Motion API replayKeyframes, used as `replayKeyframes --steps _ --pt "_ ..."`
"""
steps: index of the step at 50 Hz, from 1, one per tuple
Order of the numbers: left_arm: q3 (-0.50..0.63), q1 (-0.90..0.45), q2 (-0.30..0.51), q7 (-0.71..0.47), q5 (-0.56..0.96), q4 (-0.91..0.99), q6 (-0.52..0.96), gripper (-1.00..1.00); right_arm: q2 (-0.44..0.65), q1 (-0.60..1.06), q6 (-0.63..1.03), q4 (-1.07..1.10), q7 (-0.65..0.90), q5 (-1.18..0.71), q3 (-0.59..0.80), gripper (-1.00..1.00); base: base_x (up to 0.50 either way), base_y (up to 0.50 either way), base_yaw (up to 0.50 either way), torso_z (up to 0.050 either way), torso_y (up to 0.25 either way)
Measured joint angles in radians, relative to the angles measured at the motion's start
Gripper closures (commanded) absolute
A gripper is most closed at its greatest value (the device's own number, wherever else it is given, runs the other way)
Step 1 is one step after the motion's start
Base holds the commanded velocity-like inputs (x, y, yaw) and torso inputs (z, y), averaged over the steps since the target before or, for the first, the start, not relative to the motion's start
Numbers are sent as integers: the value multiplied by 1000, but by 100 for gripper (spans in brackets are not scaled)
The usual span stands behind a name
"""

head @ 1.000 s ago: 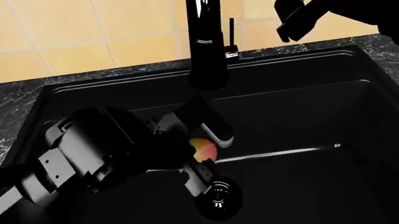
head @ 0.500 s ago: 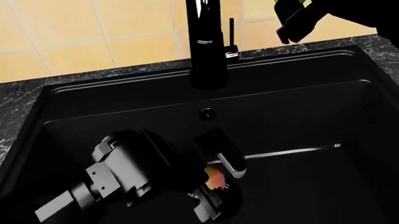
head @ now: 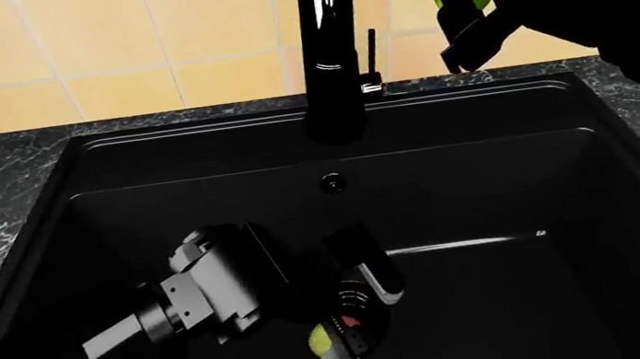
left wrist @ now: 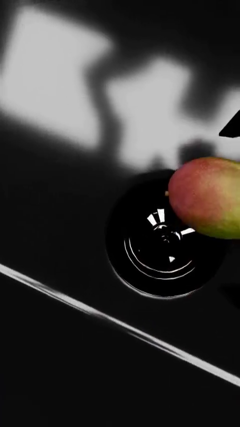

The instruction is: Pick up the fruits and vegetables and place them in the sink. Turn on the sink faucet to wash them. Then turn the sink off and put them in the tray.

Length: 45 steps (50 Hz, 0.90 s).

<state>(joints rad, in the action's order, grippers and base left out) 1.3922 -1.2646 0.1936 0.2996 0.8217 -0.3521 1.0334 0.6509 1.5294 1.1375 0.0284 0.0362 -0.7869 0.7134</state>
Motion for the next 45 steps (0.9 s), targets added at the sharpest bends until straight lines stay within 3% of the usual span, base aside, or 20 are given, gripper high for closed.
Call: replayKeyframes --steps 19,45 --pt "-109 -19 69 -100 58 108 8 -100 7 -3 9 8 -4 -4 10 100 0 0 0 0 1" --pt "-472 -116 240 -463 234 266 90 -100 25 -33 25 -1 -32 -7 55 100 0 0 0 0 0"
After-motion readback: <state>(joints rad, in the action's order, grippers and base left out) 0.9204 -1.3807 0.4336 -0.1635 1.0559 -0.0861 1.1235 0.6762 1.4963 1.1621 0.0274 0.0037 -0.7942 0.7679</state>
